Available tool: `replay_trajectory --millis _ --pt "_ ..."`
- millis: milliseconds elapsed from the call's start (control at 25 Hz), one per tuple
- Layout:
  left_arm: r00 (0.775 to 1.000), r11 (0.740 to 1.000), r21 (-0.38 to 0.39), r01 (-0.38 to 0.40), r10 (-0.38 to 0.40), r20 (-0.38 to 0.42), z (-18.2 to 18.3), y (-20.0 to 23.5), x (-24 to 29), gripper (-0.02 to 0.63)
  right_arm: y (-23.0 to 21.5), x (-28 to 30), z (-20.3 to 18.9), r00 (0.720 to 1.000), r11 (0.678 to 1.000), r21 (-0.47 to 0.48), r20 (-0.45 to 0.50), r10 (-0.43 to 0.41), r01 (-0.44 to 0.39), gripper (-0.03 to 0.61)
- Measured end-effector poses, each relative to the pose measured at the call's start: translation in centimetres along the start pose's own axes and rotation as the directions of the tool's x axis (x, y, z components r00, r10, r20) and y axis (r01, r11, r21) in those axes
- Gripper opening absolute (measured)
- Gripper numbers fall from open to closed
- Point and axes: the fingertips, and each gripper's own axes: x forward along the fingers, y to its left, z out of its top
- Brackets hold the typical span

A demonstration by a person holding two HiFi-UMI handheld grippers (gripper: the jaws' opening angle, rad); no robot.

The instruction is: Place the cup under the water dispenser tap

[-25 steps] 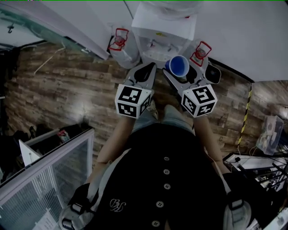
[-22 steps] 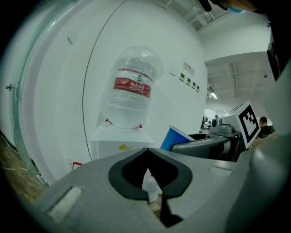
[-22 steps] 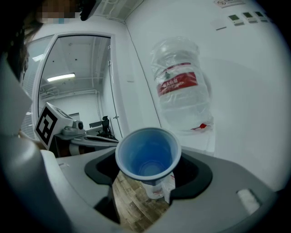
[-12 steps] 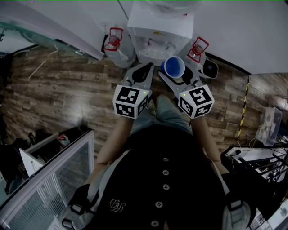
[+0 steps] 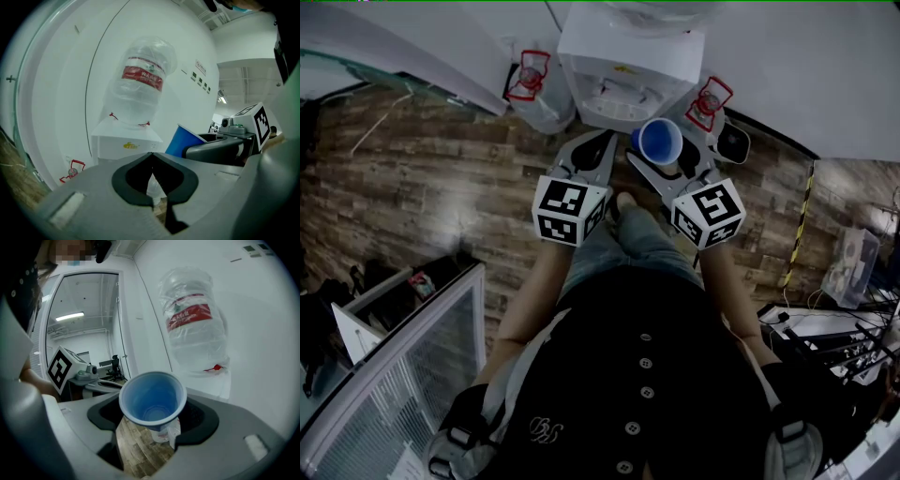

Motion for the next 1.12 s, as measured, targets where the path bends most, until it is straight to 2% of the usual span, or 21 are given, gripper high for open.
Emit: replay_trajectory --millis 480,760,1120 --pt "0.997 0.997 -0.035 -0.063 0.062 -0.040 -2.7 1.7 2.0 0.000 -2.2 2.7 -3.3 0.996 0.999 -0.009 -0.068 0.053 -0.053 0.333" --pt "0.996 0.998 -0.033 -0.055 0.052 -0.070 -6.1 2.6 3.1 0.000 -2.7 4.6 -6.2 0.991 0.997 -0.004 -0.109 0.077 -0.078 0.333" --pt "0.991 0.991 -0.061 -0.116 0.111 -0.082 -9.4 5.4 5.4 0.000 -5.2 7.1 -10.4 0.986 0.998 0.017 -0.151 0.067 -0.066 0.334"
